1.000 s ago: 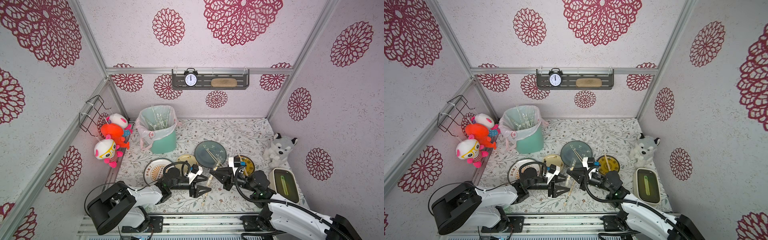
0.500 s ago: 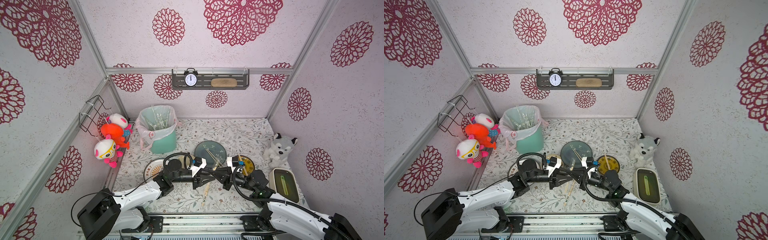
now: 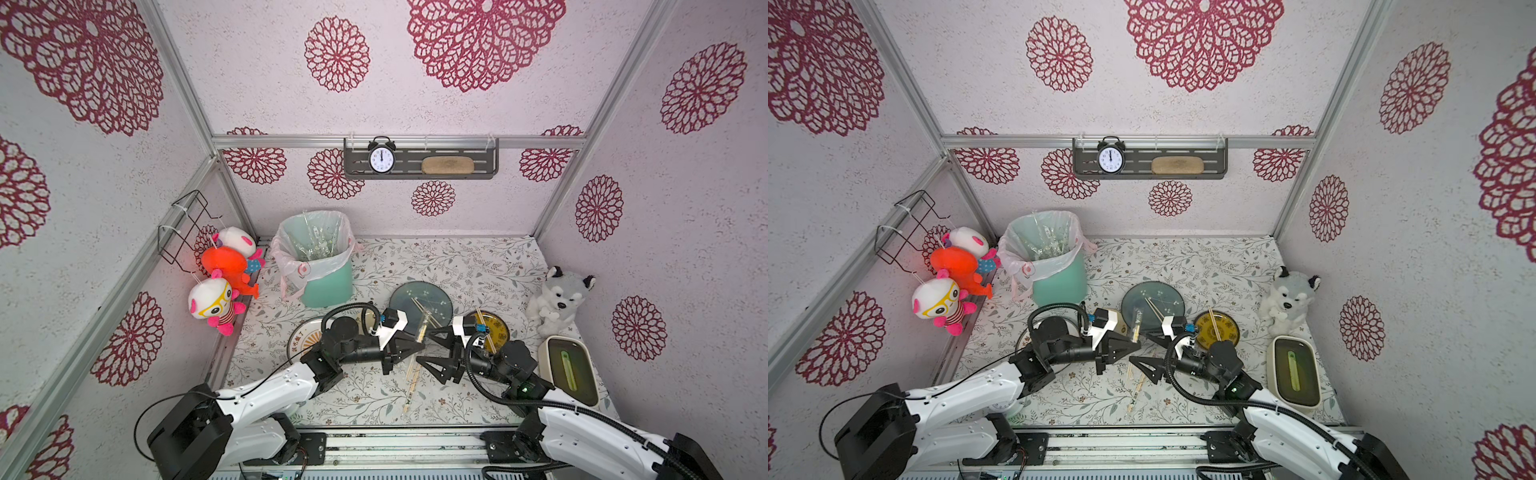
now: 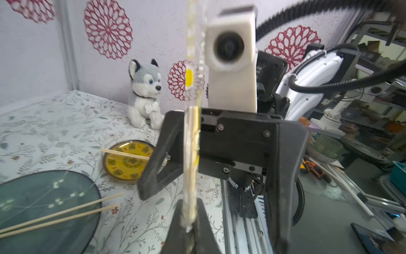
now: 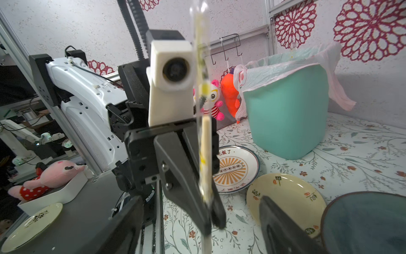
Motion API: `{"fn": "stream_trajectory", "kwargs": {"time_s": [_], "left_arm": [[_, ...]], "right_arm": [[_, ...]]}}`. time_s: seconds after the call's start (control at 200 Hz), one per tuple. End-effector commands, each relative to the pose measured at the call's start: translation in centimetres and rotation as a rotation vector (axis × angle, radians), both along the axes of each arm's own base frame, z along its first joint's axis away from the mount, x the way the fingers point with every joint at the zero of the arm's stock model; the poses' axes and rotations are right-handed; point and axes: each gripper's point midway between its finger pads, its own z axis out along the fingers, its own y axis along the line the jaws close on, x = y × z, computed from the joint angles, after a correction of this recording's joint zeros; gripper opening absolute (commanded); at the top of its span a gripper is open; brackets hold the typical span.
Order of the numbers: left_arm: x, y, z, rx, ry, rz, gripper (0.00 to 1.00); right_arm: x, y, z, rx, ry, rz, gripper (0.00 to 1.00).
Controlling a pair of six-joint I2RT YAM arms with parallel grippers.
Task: Remove the packaging of disposable chopsticks
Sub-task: Remove the packet bag from the disposable chopsticks.
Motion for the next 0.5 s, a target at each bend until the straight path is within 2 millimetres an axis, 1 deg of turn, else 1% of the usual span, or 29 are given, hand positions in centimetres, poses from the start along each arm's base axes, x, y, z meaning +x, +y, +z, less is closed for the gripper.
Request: {"fn": "stream_trajectory", "kwargs": {"time_s": [0.0, 0.055, 0.11, 0.16, 0.245, 0.32, 0.38, 0.495], "left_arm": [[2.0, 2.6, 1.6, -0.056, 0.013, 0.128, 0.0], [2.2, 3.4, 2.2, -0.085, 0.016, 0.156, 0.0], [2.0, 3.6, 2.5, -0.093, 0.022, 0.153, 0.0], [1.8, 3.5, 2.6, -0.102, 0.036, 0.144, 0.0], [1.7, 3.5, 2.8, -0.121, 0.04, 0.14, 0.0], [1.7, 3.5, 2.9, -0.128, 0.044, 0.137, 0.0], [1.3, 3.3, 2.9, -0.128, 0.049, 0.114, 0.0], [1.1, 3.3, 2.9, -0.128, 0.045, 0.108, 0.0]], "right_arm": [[-0.2, -1.3, -0.6, 0.01, -0.021, -0.056, 0.96], [-0.6, -1.4, -1.1, 0.015, -0.01, -0.042, 0.96], [-0.7, -1.1, -1.7, 0.006, 0.005, -0.023, 0.94], [-1.1, -0.4, -2.1, -0.006, 0.012, 0.021, 0.9], [-1.2, 1.1, -2.4, -0.021, 0.028, 0.084, 0.86], [-1.4, 2.7, -2.7, -0.036, 0.031, 0.138, 0.8], [-1.3, 3.7, -2.8, -0.038, 0.03, 0.166, 0.77], [-0.8, 5.0, -2.8, -0.037, 0.026, 0.201, 0.64]]}}
